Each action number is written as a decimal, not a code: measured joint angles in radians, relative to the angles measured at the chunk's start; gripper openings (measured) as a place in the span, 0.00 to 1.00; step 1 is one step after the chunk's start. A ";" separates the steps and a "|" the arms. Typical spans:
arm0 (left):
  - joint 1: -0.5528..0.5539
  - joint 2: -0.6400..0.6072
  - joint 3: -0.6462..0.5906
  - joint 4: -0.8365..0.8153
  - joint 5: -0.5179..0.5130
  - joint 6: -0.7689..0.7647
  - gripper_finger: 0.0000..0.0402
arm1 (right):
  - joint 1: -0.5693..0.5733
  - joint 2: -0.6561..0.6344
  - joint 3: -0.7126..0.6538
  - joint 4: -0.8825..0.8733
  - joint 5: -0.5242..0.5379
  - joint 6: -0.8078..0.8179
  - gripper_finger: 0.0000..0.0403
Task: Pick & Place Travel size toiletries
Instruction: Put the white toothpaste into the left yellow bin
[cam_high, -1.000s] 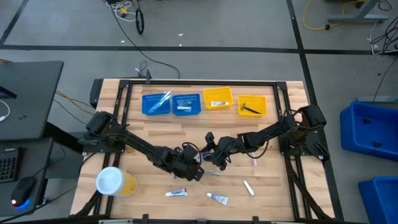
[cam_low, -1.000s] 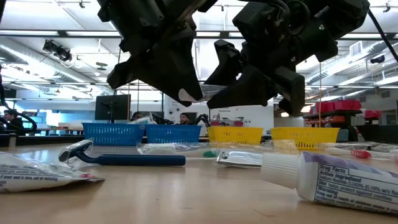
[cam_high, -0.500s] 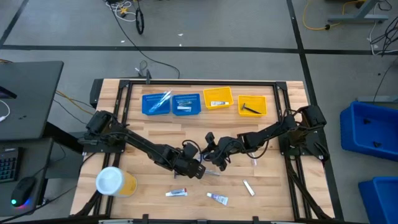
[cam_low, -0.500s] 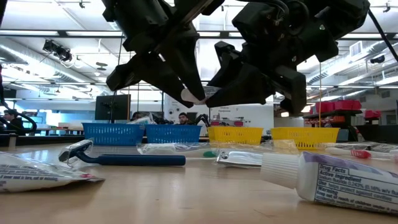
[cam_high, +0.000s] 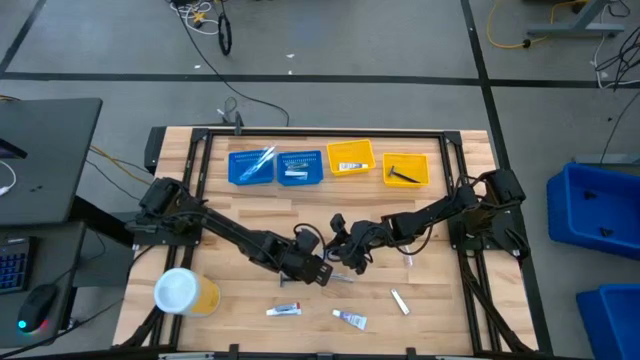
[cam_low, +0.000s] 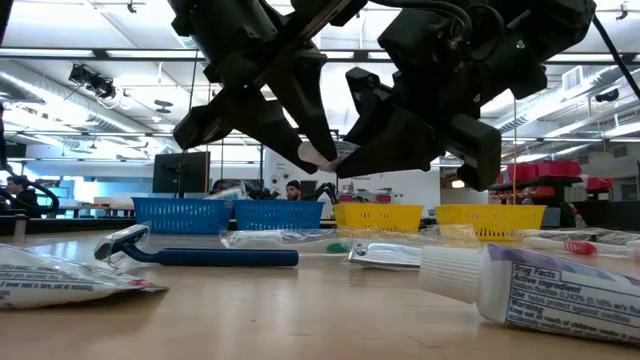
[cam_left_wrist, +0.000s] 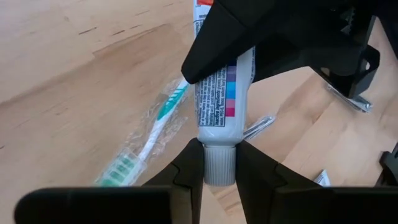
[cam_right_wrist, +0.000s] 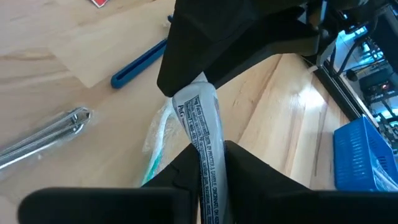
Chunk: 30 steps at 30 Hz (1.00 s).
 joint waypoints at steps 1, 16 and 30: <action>0.002 0.000 0.000 0.000 0.003 0.002 0.19 | 0.000 0.000 0.000 -0.001 0.002 -0.004 0.16; 0.025 0.000 0.000 -0.002 0.014 0.015 0.21 | 0.003 0.000 0.000 -0.015 0.084 -0.026 0.13; 0.053 0.000 0.000 0.004 0.062 0.107 0.26 | 0.002 0.000 0.000 -0.076 0.078 -0.065 0.12</action>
